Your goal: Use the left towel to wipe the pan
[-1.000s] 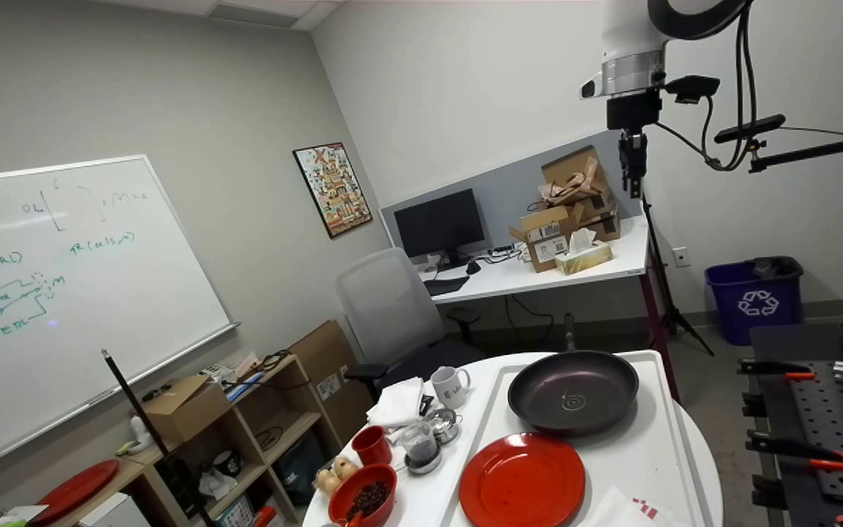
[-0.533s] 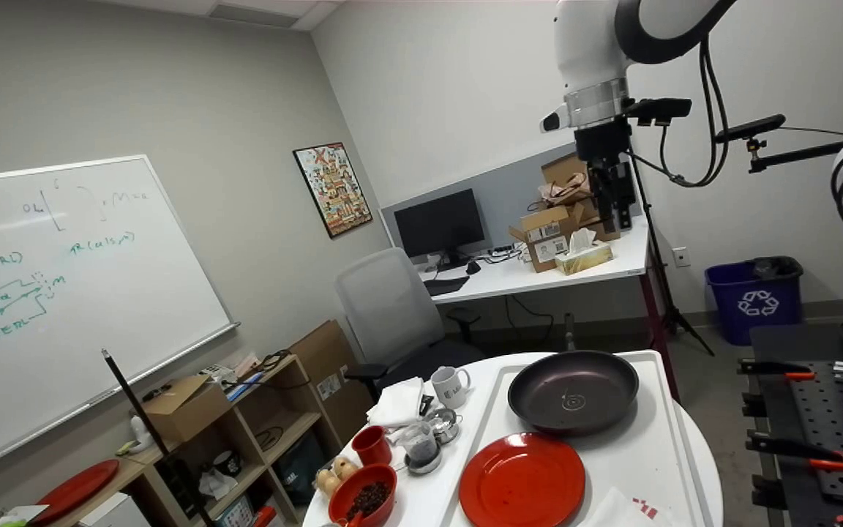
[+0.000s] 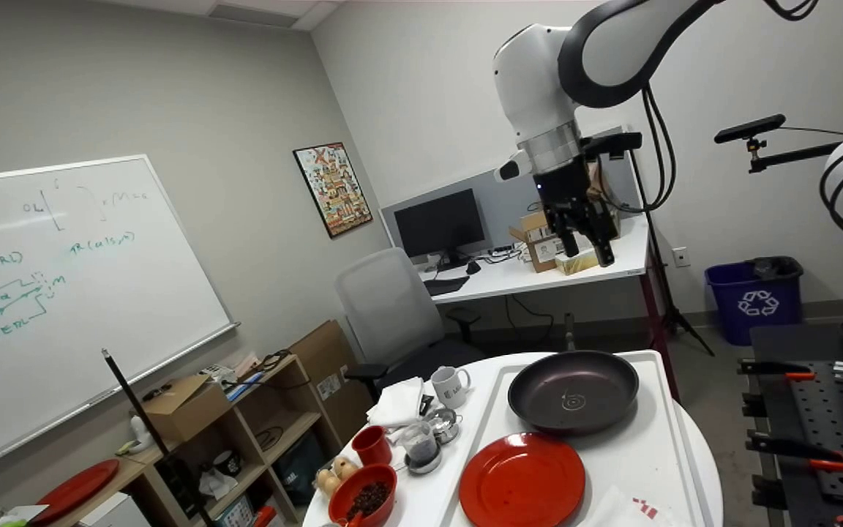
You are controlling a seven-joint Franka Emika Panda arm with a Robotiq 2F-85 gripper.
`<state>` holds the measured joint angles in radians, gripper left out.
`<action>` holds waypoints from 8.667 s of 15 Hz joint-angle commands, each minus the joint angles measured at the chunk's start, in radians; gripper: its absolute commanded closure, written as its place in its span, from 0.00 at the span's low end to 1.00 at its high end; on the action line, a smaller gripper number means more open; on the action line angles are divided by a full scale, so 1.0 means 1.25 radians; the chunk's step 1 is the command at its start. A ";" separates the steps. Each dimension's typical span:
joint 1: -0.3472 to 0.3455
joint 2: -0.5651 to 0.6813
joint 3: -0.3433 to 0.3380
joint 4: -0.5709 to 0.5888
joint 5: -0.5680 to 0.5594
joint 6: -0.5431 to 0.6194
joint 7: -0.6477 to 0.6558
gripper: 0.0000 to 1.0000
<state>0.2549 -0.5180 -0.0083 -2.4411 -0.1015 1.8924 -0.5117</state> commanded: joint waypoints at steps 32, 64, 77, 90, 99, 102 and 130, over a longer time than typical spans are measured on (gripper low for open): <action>-0.030 0.435 0.120 0.079 0.172 0.294 -0.217 0.00; -0.001 0.860 0.185 0.102 -0.205 0.565 -0.077 0.00; 0.044 0.947 0.143 0.188 -0.353 0.554 -0.021 0.00; -0.013 0.934 0.200 0.158 -0.315 0.584 -0.053 0.81; -0.045 0.819 0.247 0.084 -0.290 0.623 -0.037 0.97; -0.063 0.726 0.287 0.051 -0.234 0.627 -0.037 0.97; -0.313 0.487 -0.010 0.054 0.345 0.561 -0.165 0.97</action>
<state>-0.1174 0.0800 0.0120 -2.3658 0.3072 2.6076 -0.7213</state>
